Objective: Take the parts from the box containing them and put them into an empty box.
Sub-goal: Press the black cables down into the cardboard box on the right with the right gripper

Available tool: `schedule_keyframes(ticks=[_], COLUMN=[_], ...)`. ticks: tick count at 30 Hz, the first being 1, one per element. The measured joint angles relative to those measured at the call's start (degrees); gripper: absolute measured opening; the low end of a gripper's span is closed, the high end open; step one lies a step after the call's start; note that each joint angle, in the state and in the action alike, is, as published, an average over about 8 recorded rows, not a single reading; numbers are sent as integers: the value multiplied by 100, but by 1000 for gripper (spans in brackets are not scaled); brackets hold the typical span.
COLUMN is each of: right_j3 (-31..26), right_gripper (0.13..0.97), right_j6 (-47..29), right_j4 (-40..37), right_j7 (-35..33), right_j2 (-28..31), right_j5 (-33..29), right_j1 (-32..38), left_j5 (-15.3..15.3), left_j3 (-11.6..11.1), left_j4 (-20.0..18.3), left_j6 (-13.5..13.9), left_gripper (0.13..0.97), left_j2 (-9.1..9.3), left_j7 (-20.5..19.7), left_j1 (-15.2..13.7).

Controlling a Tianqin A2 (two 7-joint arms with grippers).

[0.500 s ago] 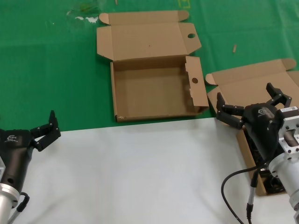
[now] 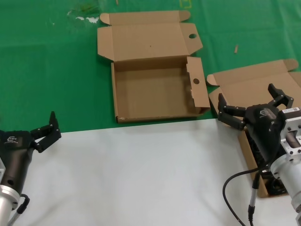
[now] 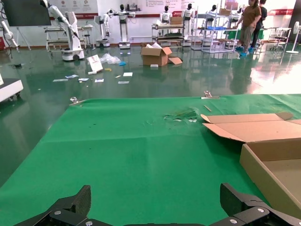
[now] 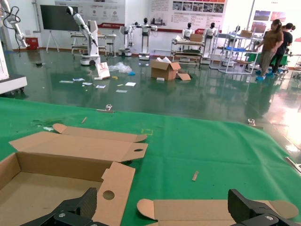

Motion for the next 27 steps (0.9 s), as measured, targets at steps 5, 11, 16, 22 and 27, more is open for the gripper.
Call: schedule_keyframes(ticks=[5,11,16,22,27], right_j3=[12,226,343,184,85], right_gripper=[966,966,966,966,966], right_j6=[-10,-217,-471,-1024,-2045], right_j4=[-4,-65,-34,277,555], right_j7=[-14,-298,-500,-223,-34], right_j2=[-9,-161,-92,810,2008], right_j5=[-4,-38,-64,-305,-610], right_j1=[0,-2,-24,-85,-23], left_j5=[0,0,0,0,0], left_j3=[0,0,0,0,0], left_j4=[0,0,0,0,0], left_j6=[0,0,0,0,0], left_gripper=[966,966,966,944,919], left_j2=[0,0,0,0,0], left_j7=[0,0,0,0,0], left_j1=[0,0,0,0,0])
